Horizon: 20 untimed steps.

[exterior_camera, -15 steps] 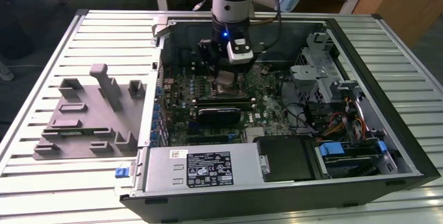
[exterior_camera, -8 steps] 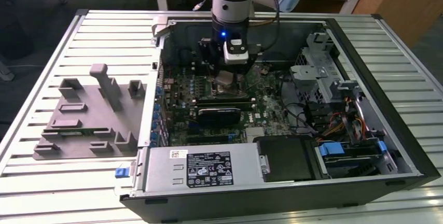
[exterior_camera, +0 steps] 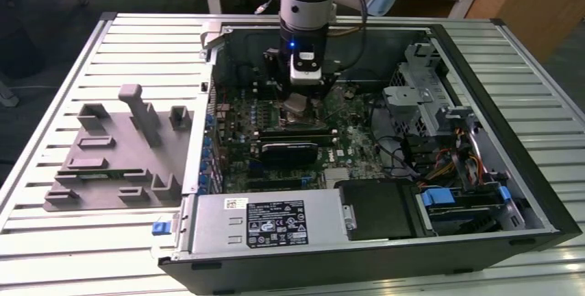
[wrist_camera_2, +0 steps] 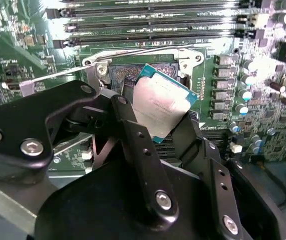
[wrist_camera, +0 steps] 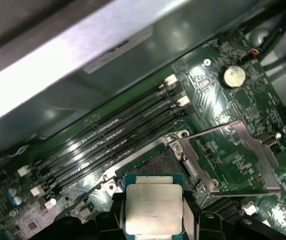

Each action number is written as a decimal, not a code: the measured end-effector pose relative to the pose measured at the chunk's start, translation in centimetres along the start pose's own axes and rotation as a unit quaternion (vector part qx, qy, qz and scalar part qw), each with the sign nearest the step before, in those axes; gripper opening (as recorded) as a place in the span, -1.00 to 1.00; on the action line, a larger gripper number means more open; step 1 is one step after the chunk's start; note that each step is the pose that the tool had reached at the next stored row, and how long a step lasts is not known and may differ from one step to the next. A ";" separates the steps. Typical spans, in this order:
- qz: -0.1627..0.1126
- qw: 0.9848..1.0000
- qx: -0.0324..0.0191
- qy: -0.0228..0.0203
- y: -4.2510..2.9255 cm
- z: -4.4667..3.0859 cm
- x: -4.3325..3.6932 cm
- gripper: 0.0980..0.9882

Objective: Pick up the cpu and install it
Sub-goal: 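Place the cpu into insertion slot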

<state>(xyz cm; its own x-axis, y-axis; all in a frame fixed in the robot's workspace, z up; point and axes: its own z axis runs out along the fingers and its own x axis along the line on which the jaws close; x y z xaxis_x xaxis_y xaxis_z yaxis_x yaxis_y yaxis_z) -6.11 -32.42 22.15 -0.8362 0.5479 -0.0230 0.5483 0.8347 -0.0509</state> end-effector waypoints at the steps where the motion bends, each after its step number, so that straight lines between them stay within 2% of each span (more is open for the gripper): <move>1: 0.006 1.000 0.000 0.000 0.00 0.00 0.00 0.00; 6: 0.038 0.999 0.001 0.002 0.00 0.02 0.00 0.00; 11: 0.075 0.997 0.002 0.004 0.00 0.03 0.00 0.00; 15: 0.107 0.994 0.002 0.005 0.00 0.05 0.00 0.00; 20: 0.145 0.989 0.003 0.007 0.00 0.07 0.00 0.00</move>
<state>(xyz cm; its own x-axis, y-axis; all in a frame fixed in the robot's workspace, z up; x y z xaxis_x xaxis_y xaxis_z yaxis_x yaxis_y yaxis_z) -6.11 -32.42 22.08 -0.6436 0.7650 -0.0230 0.7650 0.6421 -0.0509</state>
